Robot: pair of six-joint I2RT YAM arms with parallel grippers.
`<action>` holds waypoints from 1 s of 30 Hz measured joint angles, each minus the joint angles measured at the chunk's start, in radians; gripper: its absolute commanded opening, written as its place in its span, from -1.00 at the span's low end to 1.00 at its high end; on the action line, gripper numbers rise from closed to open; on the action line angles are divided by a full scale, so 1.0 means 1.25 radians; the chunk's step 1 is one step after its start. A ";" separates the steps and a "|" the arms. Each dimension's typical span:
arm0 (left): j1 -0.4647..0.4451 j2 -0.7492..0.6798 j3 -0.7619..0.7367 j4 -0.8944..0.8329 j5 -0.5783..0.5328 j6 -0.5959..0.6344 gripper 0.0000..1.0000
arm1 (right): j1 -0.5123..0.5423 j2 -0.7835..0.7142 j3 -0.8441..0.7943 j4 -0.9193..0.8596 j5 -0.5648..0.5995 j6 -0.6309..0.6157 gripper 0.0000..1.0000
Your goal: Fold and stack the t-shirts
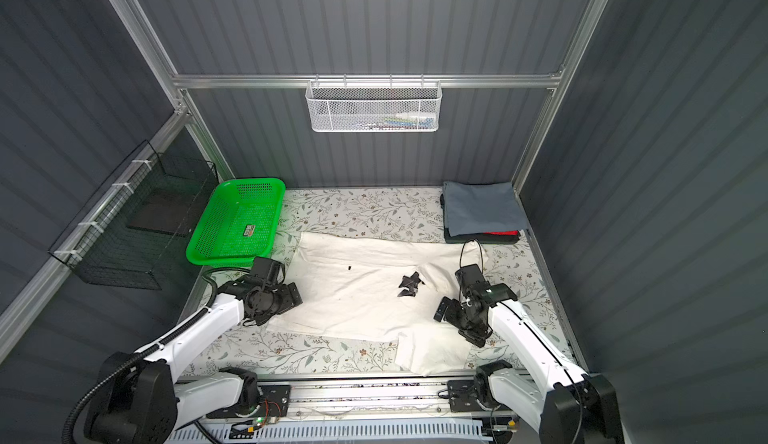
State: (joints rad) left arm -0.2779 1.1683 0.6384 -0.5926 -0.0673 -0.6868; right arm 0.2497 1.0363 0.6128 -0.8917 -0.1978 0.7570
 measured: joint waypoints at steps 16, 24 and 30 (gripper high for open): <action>0.000 -0.032 -0.041 -0.064 0.000 -0.011 0.53 | 0.000 -0.008 -0.081 -0.023 -0.012 0.038 0.44; 0.000 0.019 -0.059 -0.040 0.009 -0.011 0.46 | 0.028 -0.009 -0.097 -0.016 0.005 0.054 0.39; 0.000 0.028 -0.058 -0.034 0.006 -0.011 0.43 | 0.092 0.005 -0.097 -0.018 0.039 0.084 0.38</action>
State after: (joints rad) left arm -0.2779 1.2030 0.5655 -0.6346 -0.0597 -0.7010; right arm 0.3649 1.0420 0.4915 -0.9142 -0.1490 0.8623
